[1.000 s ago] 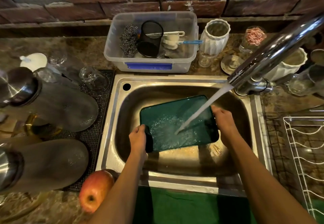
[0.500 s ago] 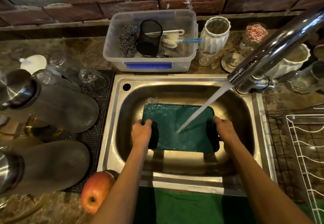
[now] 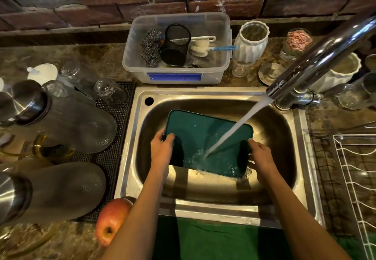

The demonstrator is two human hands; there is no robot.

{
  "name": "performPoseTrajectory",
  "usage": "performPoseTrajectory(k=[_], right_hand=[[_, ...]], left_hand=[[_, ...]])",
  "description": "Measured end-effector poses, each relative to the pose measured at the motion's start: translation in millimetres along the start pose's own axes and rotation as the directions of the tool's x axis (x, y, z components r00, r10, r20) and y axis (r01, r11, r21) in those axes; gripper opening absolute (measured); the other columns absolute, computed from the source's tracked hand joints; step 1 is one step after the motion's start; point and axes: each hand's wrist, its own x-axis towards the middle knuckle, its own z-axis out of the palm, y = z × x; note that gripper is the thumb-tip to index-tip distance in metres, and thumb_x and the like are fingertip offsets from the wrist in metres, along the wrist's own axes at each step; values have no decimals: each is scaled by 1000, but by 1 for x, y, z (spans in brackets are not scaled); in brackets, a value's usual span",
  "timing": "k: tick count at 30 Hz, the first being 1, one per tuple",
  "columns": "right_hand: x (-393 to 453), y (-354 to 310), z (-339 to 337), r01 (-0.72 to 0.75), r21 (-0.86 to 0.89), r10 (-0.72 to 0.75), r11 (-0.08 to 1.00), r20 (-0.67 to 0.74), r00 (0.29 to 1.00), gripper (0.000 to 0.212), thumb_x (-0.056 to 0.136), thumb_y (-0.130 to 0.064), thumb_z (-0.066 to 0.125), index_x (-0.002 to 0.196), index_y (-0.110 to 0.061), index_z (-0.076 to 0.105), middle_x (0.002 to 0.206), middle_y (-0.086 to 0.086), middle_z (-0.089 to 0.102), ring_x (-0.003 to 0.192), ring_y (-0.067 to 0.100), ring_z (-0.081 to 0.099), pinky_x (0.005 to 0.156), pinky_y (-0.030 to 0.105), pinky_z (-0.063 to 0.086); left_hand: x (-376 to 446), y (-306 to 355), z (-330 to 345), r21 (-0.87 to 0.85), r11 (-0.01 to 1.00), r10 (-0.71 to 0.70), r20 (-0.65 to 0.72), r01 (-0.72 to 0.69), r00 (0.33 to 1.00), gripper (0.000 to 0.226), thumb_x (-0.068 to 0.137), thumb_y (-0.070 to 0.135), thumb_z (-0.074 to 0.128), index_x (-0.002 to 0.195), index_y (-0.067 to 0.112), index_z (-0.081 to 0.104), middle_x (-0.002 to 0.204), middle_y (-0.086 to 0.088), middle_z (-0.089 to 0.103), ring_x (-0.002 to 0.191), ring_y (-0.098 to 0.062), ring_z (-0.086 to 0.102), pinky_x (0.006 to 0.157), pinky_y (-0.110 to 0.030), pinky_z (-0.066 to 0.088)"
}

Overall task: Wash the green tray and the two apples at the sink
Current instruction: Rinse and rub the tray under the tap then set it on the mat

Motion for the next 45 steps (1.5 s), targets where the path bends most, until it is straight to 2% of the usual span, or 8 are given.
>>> performPoseTrajectory(k=[6, 11, 17, 22, 27, 31, 36, 45], right_hand=[[-7, -17, -1, 202, -61, -204, 977, -23, 979, 29, 98, -34, 49, 83, -18, 68, 88, 5, 66, 86, 22, 61, 75, 43, 51], [-7, -36, 1, 270, -157, -269, 950, 27, 963, 36, 96, -42, 48, 86, -16, 70, 85, 1, 68, 84, 13, 63, 67, 31, 47], [0, -48, -4, 204, -322, -225, 924, -27, 974, 47, 96, -47, 44, 91, -6, 65, 99, 15, 65, 95, 30, 60, 88, 50, 49], [6, -37, -9, 149, -404, -188, 902, -59, 980, 47, 97, -49, 40, 73, -11, 55, 82, 10, 57, 75, 23, 54, 64, 37, 41], [10, -20, -12, 7, -352, -27, 936, -50, 998, 51, 96, -49, 40, 107, -3, 61, 115, 20, 62, 106, 36, 59, 97, 57, 49], [6, -11, -9, -86, -286, 84, 954, -17, 996, 52, 98, -46, 43, 119, -1, 57, 117, 21, 62, 105, 38, 61, 94, 57, 51], [1, -4, -6, -107, -215, 112, 971, 10, 994, 46, 100, -46, 43, 119, -5, 52, 115, 17, 60, 105, 36, 60, 90, 54, 52], [-9, -32, -7, 103, -256, -108, 961, -6, 994, 41, 96, -45, 48, 95, -8, 66, 104, 20, 68, 103, 38, 63, 95, 59, 49]], left_hand=[[-3, -20, -2, 0, 981, -195, -52, 196, 979, 33, 96, 19, 57, 128, 12, 61, 115, -11, 69, 107, -30, 65, 98, -47, 52], [-12, -31, 5, 39, 956, -289, -46, 291, 956, 14, 97, 22, 55, 100, 12, 65, 90, -9, 64, 76, -21, 60, 58, -28, 48], [-11, -31, 10, 130, 940, -312, -47, 315, 949, 23, 96, 25, 54, 101, 6, 65, 104, -21, 67, 102, -41, 64, 88, -49, 55], [-11, -18, 10, 211, 944, -239, -82, 251, 967, 18, 94, 25, 53, 96, 9, 62, 108, -24, 66, 101, -41, 64, 91, -56, 54], [-15, 4, 10, 263, 960, -75, -91, 97, 993, 31, 94, 24, 55, 123, 17, 58, 100, -5, 61, 95, -27, 58, 93, -46, 50], [-17, 18, 12, 264, 964, 41, -49, -27, 998, 26, 92, 21, 57, 117, 27, 60, 85, 13, 56, 79, -5, 53, 78, -35, 46], [-17, 25, 9, 272, 960, 73, -23, -64, 997, 17, 92, 23, 57, 89, 39, 56, 87, 15, 60, 84, -6, 57, 79, -37, 49], [-14, 0, -1, 125, 978, -151, -106, 164, 983, 42, 93, 24, 56, 134, 15, 54, 116, -11, 63, 103, -31, 63, 89, -47, 55]])
